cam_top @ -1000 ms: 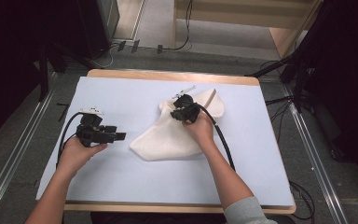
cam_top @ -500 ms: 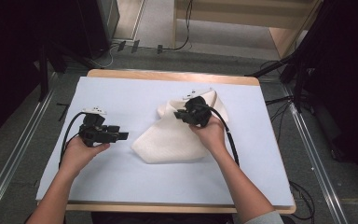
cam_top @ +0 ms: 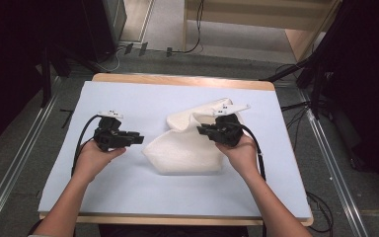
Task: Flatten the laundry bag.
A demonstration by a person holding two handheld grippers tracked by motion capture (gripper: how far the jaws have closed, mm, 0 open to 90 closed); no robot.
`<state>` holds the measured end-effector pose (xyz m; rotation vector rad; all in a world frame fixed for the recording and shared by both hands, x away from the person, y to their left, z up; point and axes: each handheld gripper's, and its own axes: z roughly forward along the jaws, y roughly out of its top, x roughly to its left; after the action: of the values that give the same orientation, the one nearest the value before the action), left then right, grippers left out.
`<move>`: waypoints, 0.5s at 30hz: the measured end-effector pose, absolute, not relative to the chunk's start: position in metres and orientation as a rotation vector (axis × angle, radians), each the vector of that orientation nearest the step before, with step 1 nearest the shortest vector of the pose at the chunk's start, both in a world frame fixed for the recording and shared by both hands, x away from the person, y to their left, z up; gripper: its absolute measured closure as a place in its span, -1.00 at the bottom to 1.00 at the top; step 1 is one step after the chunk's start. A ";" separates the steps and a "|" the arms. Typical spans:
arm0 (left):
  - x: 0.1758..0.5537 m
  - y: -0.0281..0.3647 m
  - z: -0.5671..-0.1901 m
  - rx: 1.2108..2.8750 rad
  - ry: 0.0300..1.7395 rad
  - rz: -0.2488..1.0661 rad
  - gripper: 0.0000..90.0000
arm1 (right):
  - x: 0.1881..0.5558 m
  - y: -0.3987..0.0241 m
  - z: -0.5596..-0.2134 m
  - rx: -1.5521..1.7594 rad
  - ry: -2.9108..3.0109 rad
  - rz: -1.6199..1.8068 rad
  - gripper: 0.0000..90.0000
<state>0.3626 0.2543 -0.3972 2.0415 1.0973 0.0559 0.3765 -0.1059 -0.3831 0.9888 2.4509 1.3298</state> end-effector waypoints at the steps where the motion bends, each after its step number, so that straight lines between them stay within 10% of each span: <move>1: 0.364 0.252 -0.396 2.031 1.092 0.061 0.67 | 0.370 -0.114 -0.383 1.002 2.452 1.331 0.89; 15: 0.379 0.222 -0.391 2.065 1.022 0.057 0.91 | 0.332 -0.166 -0.393 1.085 2.385 1.362 0.92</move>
<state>0.3788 0.2223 -0.3914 2.0653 1.0225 0.0572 0.3317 -0.1660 -0.3933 1.0851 2.3855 1.3619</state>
